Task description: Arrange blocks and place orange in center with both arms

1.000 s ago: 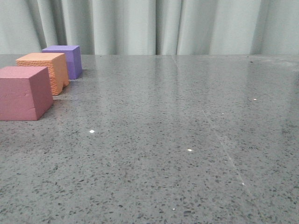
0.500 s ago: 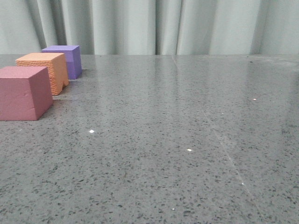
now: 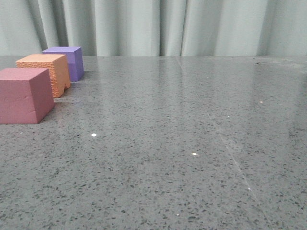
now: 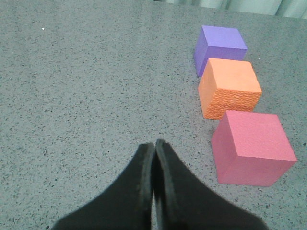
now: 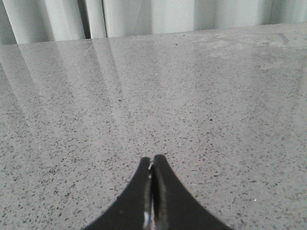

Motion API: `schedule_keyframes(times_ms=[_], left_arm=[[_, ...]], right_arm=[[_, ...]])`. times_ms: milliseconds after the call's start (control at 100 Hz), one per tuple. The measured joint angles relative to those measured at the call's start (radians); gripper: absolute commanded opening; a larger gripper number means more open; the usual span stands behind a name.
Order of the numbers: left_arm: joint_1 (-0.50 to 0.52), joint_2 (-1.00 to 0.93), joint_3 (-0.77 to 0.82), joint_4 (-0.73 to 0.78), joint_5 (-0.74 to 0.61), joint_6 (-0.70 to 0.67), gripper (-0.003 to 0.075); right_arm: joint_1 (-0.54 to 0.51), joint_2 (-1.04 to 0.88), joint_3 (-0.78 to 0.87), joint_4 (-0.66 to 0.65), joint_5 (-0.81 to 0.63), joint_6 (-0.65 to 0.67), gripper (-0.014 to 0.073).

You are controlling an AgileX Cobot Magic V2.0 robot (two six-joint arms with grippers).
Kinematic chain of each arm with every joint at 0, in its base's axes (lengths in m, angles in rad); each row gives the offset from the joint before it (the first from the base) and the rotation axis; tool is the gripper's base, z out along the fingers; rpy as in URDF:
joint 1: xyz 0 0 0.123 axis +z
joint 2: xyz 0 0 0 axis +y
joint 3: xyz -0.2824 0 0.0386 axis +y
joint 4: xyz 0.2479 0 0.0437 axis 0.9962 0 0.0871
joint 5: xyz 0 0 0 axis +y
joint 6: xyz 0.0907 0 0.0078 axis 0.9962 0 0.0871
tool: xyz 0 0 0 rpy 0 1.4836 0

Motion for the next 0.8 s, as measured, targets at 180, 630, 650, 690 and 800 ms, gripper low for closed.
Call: schedule_keyframes(times_ms=[180, 630, 650, 690, 800], left_arm=[[0.000, 0.000, 0.001, 0.044, -0.068, 0.004, -0.0019], [0.065, -0.143, 0.106, -0.157, -0.257, 0.373, -0.0019], [0.085, -0.161, 0.121, -0.186, -0.268, 0.395, -0.0019], [0.113, -0.184, 0.140, -0.227, -0.287, 0.438, -0.0019], [0.217, -0.255, 0.208, -0.391, -0.367, 0.628, -0.0019]], right_arm=[[0.000, 0.000, 0.000, 0.000, 0.000, 0.000, -0.0120], [0.000, 0.000, 0.000, 0.000, 0.000, 0.000, -0.0120], [0.000, 0.000, 0.000, 0.000, 0.000, 0.000, -0.0120], [0.000, 0.000, 0.000, 0.000, 0.000, 0.000, -0.0120], [0.000, 0.000, 0.000, 0.000, 0.000, 0.000, -0.0120]])
